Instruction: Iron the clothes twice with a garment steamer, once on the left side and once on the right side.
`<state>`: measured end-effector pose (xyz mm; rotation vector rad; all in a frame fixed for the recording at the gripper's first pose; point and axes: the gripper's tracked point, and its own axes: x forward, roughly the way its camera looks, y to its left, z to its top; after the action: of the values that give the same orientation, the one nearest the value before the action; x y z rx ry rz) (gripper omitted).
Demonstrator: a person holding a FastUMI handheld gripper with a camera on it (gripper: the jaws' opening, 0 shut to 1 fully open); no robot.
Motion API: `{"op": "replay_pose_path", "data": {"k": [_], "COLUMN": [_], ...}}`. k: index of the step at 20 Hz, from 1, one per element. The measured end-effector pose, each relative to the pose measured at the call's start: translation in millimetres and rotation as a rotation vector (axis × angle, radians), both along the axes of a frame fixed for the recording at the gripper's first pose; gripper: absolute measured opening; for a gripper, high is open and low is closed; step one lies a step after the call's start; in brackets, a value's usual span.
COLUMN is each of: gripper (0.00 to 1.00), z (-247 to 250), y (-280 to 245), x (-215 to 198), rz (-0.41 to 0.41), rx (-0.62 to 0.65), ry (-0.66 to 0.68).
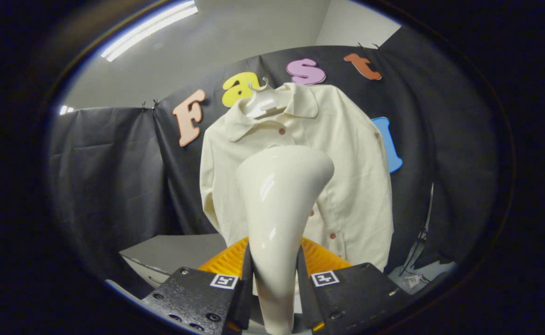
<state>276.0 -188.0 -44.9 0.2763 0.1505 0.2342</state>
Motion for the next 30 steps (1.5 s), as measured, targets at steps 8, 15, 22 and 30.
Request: {"op": "replay_pose_path", "data": {"k": [8,15,22,30], "gripper": [0.43,0.43,0.44,0.44], "z": [46.4,26.5,-7.3,-74.7], "y": [-62.6,-92.7,-86.9,-77.9], "x": [79.7,129.3,143.8,127.7], "rz": [-0.100,-0.129,-0.090,-0.056], "rx": [-0.017,0.029,0.023,0.106], "ry": [-0.047,-0.023,0.008,0.058]}}
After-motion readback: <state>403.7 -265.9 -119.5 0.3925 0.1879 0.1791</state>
